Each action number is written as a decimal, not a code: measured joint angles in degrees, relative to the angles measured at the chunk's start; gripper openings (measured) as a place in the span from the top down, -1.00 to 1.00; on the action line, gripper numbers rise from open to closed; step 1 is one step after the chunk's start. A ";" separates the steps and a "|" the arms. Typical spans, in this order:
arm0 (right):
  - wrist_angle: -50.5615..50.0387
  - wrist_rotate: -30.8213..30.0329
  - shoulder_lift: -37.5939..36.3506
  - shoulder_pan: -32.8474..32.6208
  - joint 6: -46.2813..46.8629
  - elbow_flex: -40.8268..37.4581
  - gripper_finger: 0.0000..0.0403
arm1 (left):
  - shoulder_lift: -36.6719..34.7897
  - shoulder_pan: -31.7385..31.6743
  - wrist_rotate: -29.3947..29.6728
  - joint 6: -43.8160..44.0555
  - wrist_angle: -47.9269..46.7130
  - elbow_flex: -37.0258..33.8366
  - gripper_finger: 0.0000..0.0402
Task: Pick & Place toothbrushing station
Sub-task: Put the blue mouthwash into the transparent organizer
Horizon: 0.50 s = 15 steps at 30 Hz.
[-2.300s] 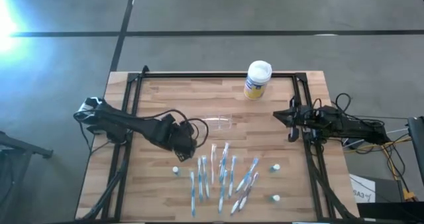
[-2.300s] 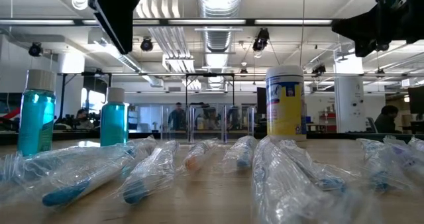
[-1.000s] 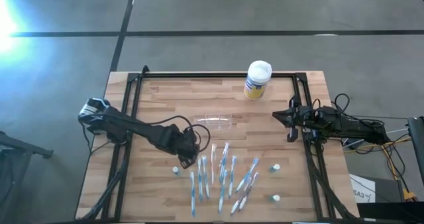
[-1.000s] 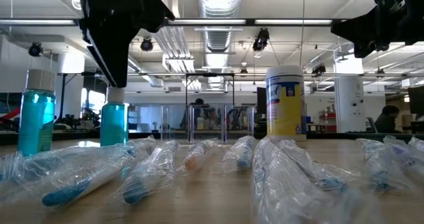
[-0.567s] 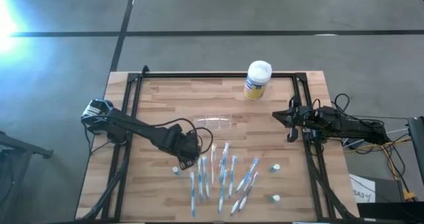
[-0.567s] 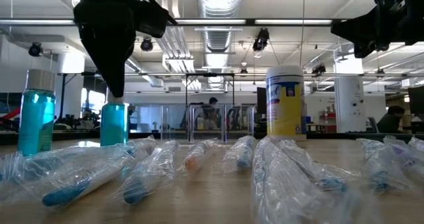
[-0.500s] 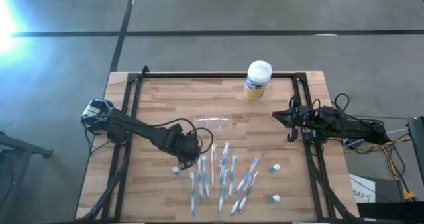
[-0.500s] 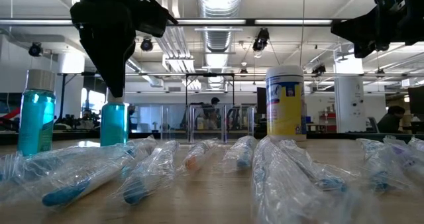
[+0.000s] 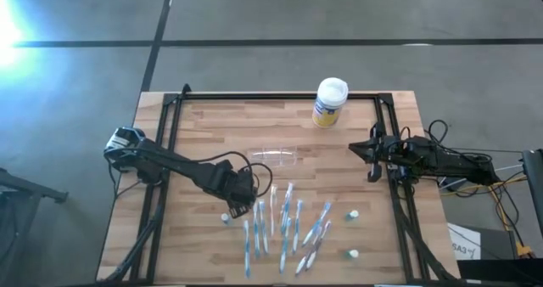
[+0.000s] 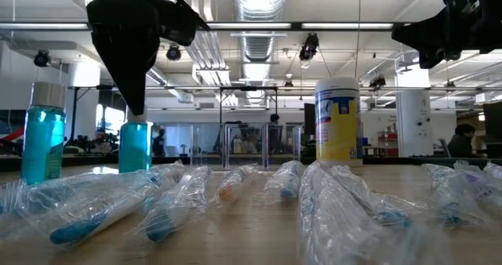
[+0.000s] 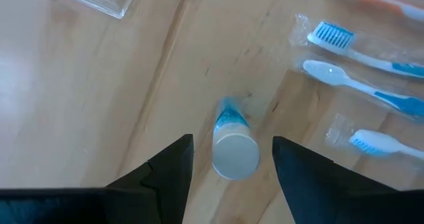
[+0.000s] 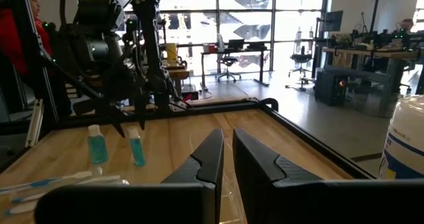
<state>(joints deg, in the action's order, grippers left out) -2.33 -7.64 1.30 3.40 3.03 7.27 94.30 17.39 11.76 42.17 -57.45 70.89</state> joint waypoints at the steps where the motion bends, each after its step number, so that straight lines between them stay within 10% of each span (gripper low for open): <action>1: 0.00 0.02 0.00 0.00 -0.01 0.00 0.83 | 0.00 0.00 -0.03 0.00 0.00 0.00 -0.05; 15: 0.00 0.02 0.00 0.04 -0.02 0.00 0.83 | 0.00 0.00 0.12 0.02 0.00 0.00 -0.03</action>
<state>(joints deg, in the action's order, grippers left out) -2.33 -7.62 1.30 3.44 3.01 7.27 94.30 17.39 11.88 42.19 -57.45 70.89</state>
